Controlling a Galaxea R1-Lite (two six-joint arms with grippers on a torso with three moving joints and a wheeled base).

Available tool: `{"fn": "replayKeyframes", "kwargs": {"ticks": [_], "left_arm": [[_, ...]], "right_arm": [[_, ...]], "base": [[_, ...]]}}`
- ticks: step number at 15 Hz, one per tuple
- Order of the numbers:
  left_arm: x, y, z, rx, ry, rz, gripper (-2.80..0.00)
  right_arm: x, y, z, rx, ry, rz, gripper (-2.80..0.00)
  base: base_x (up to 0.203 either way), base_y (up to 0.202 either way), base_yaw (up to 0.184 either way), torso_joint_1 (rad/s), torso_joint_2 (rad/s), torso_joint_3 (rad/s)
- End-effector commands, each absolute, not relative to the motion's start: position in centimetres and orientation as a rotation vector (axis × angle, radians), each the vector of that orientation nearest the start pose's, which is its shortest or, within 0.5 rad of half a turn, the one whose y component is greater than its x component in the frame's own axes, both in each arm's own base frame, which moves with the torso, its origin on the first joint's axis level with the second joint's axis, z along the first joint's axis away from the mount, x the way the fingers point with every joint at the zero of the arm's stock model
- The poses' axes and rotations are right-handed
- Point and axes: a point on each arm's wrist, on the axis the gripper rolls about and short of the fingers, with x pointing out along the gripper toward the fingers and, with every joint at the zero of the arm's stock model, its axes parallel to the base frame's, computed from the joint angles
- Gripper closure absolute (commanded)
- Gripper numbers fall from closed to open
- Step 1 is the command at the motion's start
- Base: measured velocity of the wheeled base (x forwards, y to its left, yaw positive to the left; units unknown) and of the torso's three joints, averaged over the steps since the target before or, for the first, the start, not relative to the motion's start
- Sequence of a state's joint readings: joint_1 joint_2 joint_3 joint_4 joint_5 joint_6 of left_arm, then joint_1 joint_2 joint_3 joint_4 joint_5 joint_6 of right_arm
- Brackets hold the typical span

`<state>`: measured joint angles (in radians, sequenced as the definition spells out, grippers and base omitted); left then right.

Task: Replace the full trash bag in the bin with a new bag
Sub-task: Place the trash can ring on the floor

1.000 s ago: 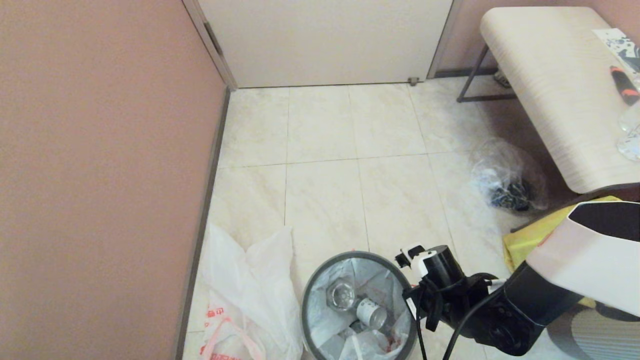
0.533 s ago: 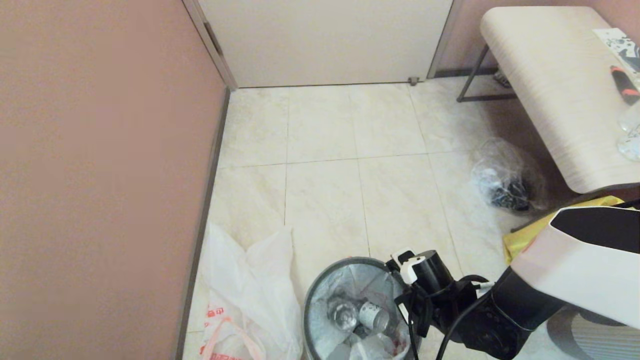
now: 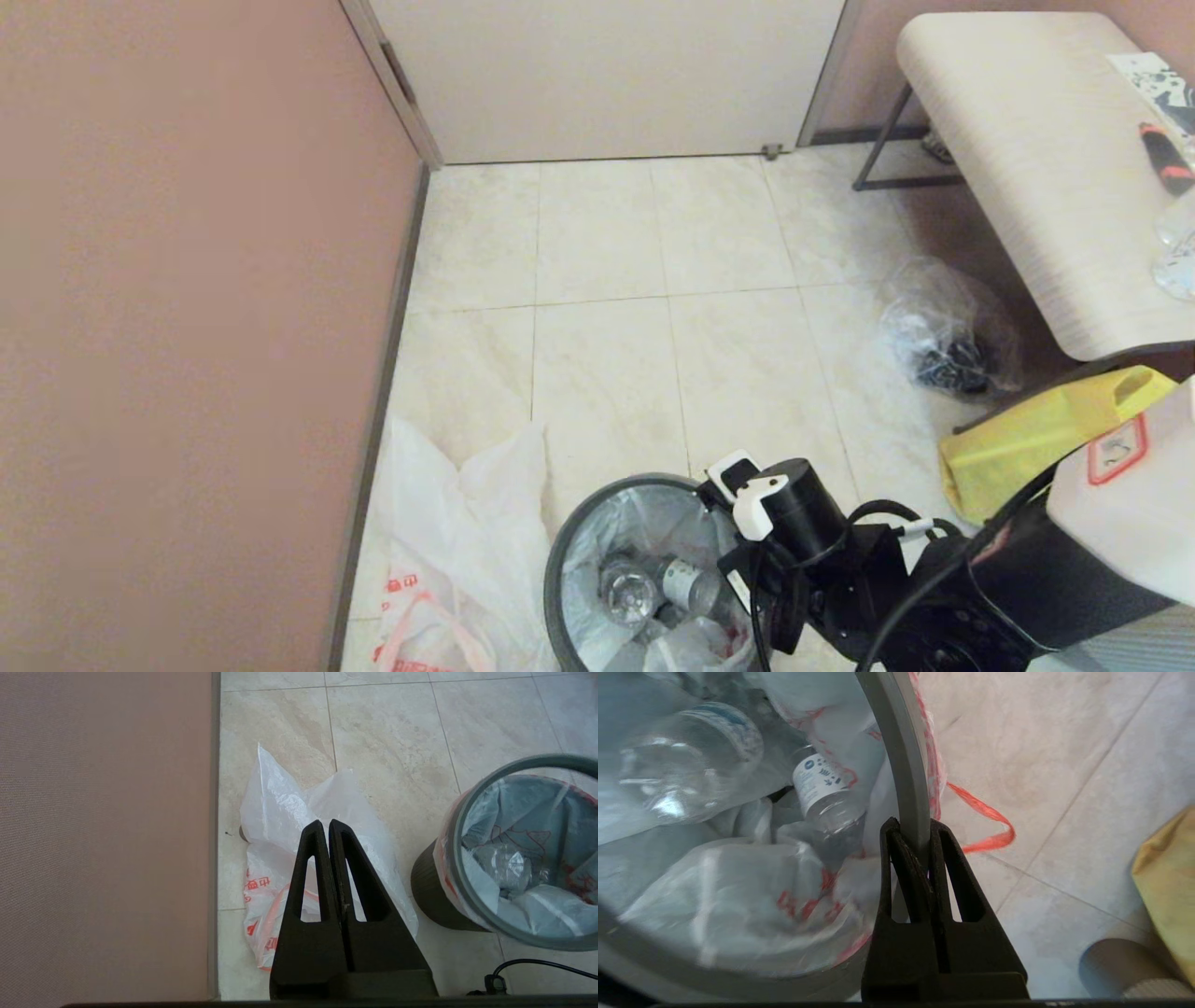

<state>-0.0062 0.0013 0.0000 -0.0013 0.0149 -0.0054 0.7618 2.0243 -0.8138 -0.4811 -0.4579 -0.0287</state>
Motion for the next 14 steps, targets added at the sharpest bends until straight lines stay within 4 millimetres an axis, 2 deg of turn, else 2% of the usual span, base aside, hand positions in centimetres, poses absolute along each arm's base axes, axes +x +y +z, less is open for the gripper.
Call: {"fn": "replayKeyframes", "kwargs": {"ticks": [1, 5, 7, 10, 12, 14], "left_arm": [[-2.3, 0.0, 7.6, -0.006, 0.0, 0.009, 0.0], [-2.3, 0.0, 7.6, -0.006, 0.0, 0.009, 0.0], [-2.3, 0.0, 7.6, -0.006, 0.0, 0.009, 0.0], [-2.3, 0.0, 7.6, -0.006, 0.0, 0.009, 0.0], [-2.3, 0.1, 7.6, -0.006, 0.0, 0.01, 0.0], [-2.3, 0.0, 7.6, -0.006, 0.0, 0.009, 0.0]], "right_arm": [[24.6, 22.2, 8.6, -0.426, 0.565, 0.304, 0.0], [22.8, 21.0, 11.9, -0.379, 0.548, 0.317, 0.0], [21.0, 20.6, 14.2, -0.263, 0.511, 0.354, 0.0], [18.2, 18.4, 15.5, -0.216, 0.532, 0.417, 0.0], [17.6, 16.0, 16.1, -0.224, 0.551, 0.332, 0.0], [18.0, 13.6, 16.6, -0.241, 0.544, 0.145, 0.0]], "base": [[0.0, 0.0, 0.0, 0.0, 0.0, 0.0], [0.0, 0.0, 0.0, 0.0, 0.0, 0.0], [0.0, 0.0, 0.0, 0.0, 0.0, 0.0], [0.0, 0.0, 0.0, 0.0, 0.0, 0.0], [0.0, 0.0, 0.0, 0.0, 0.0, 0.0], [0.0, 0.0, 0.0, 0.0, 0.0, 0.0]]}}
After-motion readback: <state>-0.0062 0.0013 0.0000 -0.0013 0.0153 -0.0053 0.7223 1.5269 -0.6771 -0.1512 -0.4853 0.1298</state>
